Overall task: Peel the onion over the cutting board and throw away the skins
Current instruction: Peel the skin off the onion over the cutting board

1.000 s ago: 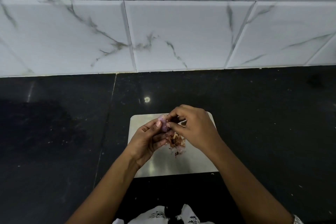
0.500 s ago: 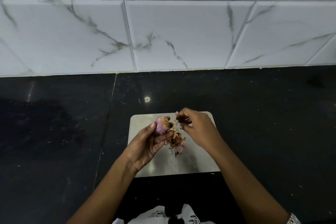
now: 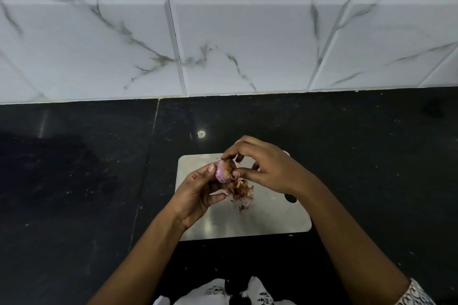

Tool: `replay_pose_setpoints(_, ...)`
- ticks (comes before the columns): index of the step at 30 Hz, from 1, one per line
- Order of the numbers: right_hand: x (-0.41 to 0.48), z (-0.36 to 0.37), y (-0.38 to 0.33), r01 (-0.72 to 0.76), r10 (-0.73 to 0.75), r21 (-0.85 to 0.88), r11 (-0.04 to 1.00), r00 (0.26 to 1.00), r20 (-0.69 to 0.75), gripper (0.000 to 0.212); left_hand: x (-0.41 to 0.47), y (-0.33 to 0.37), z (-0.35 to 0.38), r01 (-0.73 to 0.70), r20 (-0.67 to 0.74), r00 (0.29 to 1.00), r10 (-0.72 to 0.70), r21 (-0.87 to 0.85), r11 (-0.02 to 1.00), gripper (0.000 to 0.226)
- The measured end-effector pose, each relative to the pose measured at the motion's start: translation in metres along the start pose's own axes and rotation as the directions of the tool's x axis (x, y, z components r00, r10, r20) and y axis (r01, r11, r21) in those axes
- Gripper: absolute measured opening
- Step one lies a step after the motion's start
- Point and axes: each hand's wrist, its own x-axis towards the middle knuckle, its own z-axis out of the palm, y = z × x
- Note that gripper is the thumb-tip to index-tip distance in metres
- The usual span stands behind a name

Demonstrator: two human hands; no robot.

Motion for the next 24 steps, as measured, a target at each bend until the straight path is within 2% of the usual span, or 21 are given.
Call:
replay_pose_setpoints(4, 0.006, -0.008, -0.006, 0.026, -0.013, -0.108, 0.994, 0.994, 0.112, 0.034, -0.001, 0.005, -0.001, -0.033, -0.025, 0.999, 0.036, 0.112, 0.993, 0.067)
replay_pose_setpoints(6, 0.009, -0.008, -0.009, 0.043, -0.025, -0.148, 0.988, 0.992, 0.123, 0.033, -0.002, 0.007, -0.001, -0.046, -0.047, 0.997, 0.054, 0.153, 0.987, 0.059)
replay_pose_setpoints(9, 0.010, -0.006, -0.010, 0.072, -0.057, -0.162, 0.984, 0.994, 0.097, 0.029, -0.004, 0.008, 0.000, -0.032, -0.090, 0.995, 0.047, 0.162, 0.986, 0.036)
replay_pose_setpoints(13, 0.007, 0.000, -0.007, 0.090, -0.085, -0.171, 0.981, 0.996, 0.038, 0.018, -0.005, 0.010, -0.002, -0.052, -0.066, 0.996, 0.063, 0.158, 0.986, 0.056)
replay_pose_setpoints(17, 0.004, 0.005, -0.005, 0.036, -0.039, -0.083, 0.996, 0.999, -0.034, 0.022, -0.004, 0.009, -0.001, -0.032, -0.109, 0.993, 0.048, 0.145, 0.989, 0.031)
replay_pose_setpoints(20, 0.005, 0.005, -0.005, 0.019, -0.020, -0.072, 0.997, 1.000, -0.017, 0.031, -0.003, 0.008, 0.000, -0.024, -0.132, 0.990, 0.046, 0.162, 0.986, 0.031)
replay_pose_setpoints(24, 0.005, 0.006, -0.003, 0.055, -0.057, -0.116, 0.992, 0.998, -0.014, 0.021, -0.002, 0.011, 0.002, -0.039, -0.130, 0.989, 0.062, 0.178, 0.983, 0.030)
